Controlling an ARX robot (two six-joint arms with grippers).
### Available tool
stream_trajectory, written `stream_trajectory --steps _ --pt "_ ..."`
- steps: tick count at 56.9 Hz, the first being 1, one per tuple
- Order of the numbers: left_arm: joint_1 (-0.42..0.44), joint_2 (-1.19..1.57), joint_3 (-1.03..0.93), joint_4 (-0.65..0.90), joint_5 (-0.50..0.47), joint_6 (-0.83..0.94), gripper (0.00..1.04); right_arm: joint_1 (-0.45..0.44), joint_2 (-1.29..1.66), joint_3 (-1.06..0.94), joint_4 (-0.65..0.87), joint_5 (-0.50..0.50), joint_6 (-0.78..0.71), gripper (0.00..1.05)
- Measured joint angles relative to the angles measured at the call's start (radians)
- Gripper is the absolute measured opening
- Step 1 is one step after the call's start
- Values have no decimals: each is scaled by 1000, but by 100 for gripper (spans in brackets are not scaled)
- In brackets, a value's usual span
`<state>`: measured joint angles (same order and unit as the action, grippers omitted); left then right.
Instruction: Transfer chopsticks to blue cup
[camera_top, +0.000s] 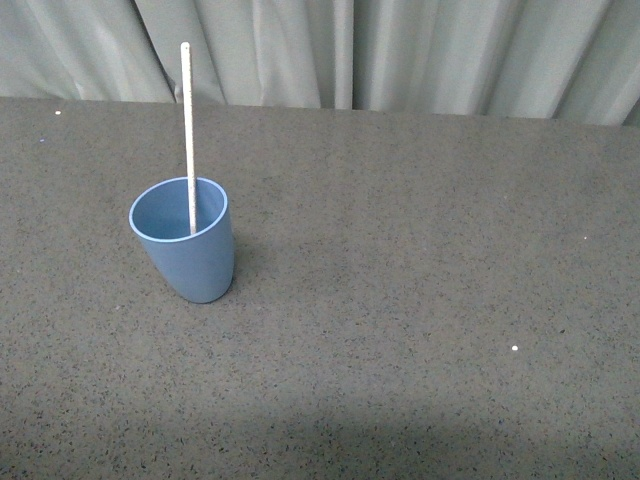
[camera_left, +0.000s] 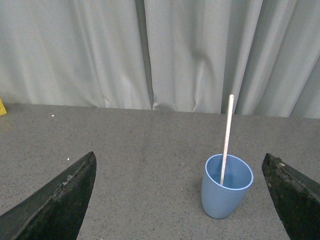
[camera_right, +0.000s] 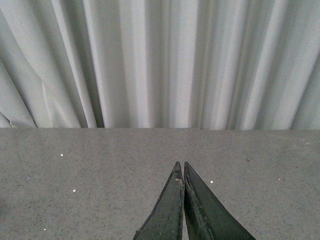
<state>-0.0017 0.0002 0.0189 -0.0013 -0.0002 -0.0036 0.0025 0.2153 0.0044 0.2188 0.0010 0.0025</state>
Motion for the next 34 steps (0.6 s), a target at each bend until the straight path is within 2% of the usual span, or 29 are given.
stream_trajectory --steps 11,17,25,30,34 --pt "0 0 0 0 0 0 98 0 -46 0 -46 0 0 1" --pt "0 0 0 0 0 0 98 0 -172 1 -206 -2 0 1" --pt "0 0 0 0 0 0 98 0 -210 1 -216 -2 -2 2" --pt "0 0 0 0 0 0 98 0 -210 1 -217 -2 -2 15" --pt "0 0 0 0 0 0 98 0 -211 1 -217 -2 -2 33"
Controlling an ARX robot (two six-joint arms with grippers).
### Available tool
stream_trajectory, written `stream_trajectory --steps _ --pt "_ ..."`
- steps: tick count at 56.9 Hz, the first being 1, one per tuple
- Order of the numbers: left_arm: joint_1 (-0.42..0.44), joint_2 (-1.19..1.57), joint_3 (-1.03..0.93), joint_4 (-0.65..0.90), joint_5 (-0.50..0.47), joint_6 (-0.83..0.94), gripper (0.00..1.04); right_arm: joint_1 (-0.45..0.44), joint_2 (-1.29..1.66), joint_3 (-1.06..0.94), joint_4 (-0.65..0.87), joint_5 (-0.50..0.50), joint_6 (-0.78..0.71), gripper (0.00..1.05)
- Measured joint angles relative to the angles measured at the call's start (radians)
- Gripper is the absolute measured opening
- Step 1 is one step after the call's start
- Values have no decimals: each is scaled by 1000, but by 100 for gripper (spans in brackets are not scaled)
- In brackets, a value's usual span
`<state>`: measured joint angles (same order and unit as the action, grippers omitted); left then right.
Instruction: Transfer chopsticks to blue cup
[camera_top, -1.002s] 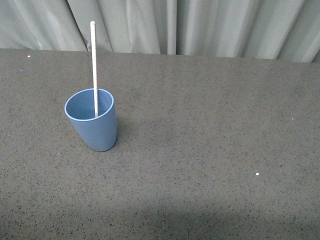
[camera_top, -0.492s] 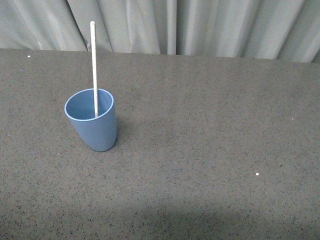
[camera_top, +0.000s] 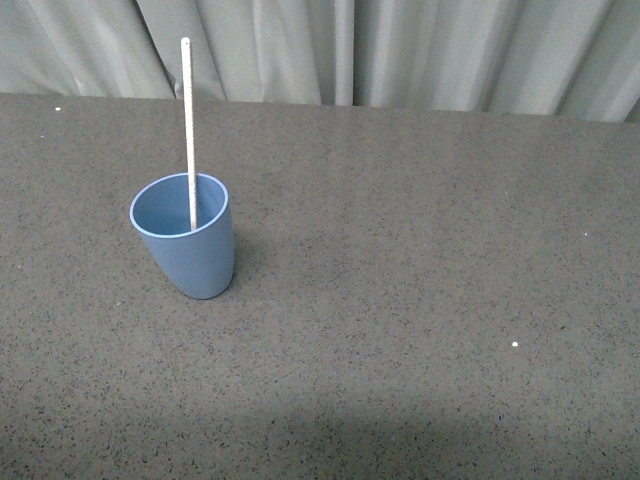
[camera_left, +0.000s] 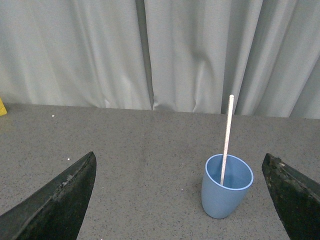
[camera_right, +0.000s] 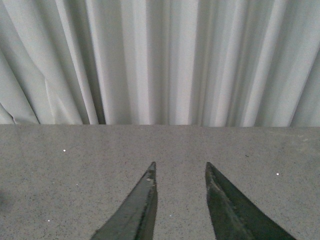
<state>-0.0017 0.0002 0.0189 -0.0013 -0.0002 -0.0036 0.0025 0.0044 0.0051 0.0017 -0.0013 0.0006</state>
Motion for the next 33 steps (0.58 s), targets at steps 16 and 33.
stream_trajectory --steps 16,33 --pt "0 0 0 0 0 0 98 0 0 0 0 0 0 85" --pt "0 0 0 0 0 0 98 0 0 0 0 0 0 95"
